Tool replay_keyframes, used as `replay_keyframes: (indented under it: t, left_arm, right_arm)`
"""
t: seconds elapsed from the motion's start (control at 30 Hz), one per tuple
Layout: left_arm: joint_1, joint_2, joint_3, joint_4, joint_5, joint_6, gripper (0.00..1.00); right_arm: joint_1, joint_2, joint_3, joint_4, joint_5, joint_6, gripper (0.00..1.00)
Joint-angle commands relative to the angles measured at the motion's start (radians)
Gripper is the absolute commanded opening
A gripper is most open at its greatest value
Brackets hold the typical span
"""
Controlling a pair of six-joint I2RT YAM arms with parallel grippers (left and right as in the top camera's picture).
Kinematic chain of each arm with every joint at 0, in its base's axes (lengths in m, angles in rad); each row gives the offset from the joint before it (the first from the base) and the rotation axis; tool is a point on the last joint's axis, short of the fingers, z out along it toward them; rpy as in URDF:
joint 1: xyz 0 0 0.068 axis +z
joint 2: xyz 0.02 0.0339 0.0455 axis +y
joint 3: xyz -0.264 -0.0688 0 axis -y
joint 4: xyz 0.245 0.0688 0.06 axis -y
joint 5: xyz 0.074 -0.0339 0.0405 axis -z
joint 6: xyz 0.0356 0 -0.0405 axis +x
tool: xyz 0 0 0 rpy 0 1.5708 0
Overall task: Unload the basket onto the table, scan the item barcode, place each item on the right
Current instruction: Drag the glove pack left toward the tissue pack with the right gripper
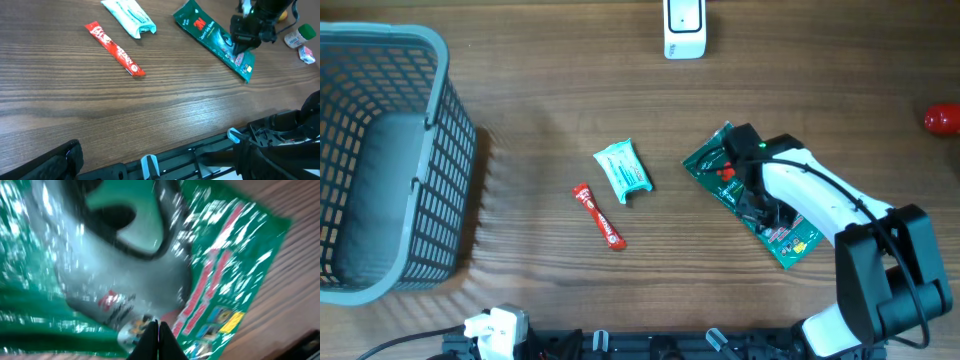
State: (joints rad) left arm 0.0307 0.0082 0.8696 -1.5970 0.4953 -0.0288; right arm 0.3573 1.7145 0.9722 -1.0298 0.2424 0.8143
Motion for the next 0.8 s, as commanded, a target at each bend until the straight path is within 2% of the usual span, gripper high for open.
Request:
replay_keyframes:
  t: [0.0, 0.17, 0.23, 0.33, 0.43, 0.5, 0.6, 0.73, 0.77]
  left_arm:
    - [-0.001, -0.003, 0.000, 0.002, 0.001, -0.003, 1.00]
    - [-0.001, -0.003, 0.000, 0.002, 0.002, -0.003, 1.00]
    - [-0.001, -0.003, 0.000, 0.002, 0.001, -0.003, 1.00]
    - [-0.001, -0.003, 0.000, 0.002, 0.001, -0.003, 1.00]
    - [-0.001, -0.003, 0.000, 0.002, 0.001, -0.003, 1.00]
    - [-0.001, -0.003, 0.000, 0.002, 0.001, -0.003, 1.00]
    - [-0.001, -0.003, 0.000, 0.002, 0.001, -0.003, 1.00]
    - [-0.001, -0.003, 0.000, 0.002, 0.001, -0.003, 1.00]
    - [-0.001, -0.003, 0.000, 0.002, 0.001, -0.003, 1.00]
  right_arm:
    - [0.016, -0.001, -0.042, 0.037, -0.169, 0.014, 0.05]
    - [0.034, -0.001, -0.115, 0.183, -0.321, -0.008, 0.05]
    - [0.046, -0.001, -0.116, 0.261, -0.424, -0.084, 0.06]
    - [0.064, -0.001, -0.116, 0.425, -0.573, -0.169, 0.14]
    - [0.064, -0.001, -0.104, 0.475, -0.606, -0.167, 0.09]
    - [0.064, -0.002, -0.075, 0.462, -0.592, -0.195, 0.10]
    - [0.067, -0.005, 0.044, 0.341, -0.555, -0.276, 0.25]
    - [0.105, -0.005, 0.151, 0.225, -0.393, -0.348, 0.38]
    - [0.121, -0.005, 0.156, 0.216, -0.358, -0.359, 0.47]
